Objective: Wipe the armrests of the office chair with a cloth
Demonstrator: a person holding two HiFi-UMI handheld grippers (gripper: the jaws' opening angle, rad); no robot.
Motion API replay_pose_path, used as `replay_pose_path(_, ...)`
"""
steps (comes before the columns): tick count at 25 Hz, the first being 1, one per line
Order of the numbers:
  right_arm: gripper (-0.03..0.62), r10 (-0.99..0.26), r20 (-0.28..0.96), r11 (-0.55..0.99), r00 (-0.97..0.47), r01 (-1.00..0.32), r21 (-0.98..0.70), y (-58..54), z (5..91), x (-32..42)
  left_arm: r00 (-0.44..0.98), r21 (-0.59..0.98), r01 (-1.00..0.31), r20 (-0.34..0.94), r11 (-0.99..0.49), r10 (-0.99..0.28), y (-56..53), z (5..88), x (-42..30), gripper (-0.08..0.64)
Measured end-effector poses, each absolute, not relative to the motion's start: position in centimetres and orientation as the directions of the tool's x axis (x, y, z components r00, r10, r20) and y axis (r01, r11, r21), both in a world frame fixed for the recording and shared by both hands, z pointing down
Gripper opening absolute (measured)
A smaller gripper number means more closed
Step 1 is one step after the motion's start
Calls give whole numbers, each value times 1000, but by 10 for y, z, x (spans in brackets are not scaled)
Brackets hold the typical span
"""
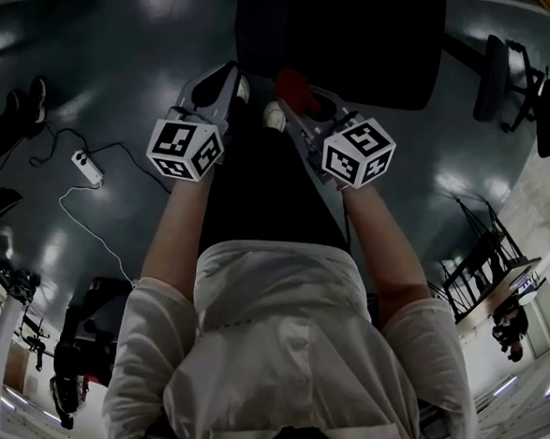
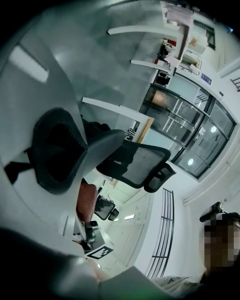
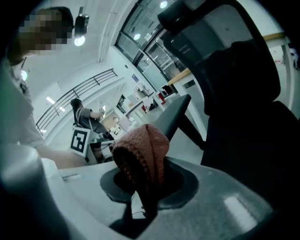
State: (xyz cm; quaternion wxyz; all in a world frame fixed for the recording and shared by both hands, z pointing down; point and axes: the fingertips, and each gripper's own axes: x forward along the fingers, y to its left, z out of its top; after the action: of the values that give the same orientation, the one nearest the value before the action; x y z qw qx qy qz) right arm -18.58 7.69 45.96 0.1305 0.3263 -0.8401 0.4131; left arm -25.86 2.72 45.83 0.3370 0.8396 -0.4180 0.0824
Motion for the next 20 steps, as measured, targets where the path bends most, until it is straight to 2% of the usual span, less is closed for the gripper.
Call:
replay_pose_path(2,69,-422,551,467,-720,-693,-549,81,465,-179,626,495,-765,419,-413,-658,25,456,-260,7)
replay_pose_path(6,69,-478,655,458,-585,-802,-383,49,468,-147,619,489,-770,417,-411,-665,26,451,-260,6)
replay_pose_path(10,69,-557,673,436,-487,-861,-262,-31,456,-123,613,500,-773,430,-391,-663,22,458,-262,6)
replay_pose_path(15,69,-595,673,416,-440,-885,-210,-136,448,-128,659,507,-743,438,-438,-611,18,456,-253,6)
replay_pose_path(20,69,-531,721,464,-445,-865,-192,-194,456,-159,729,547,-680,430,-488,-533,22,454,-246,6)
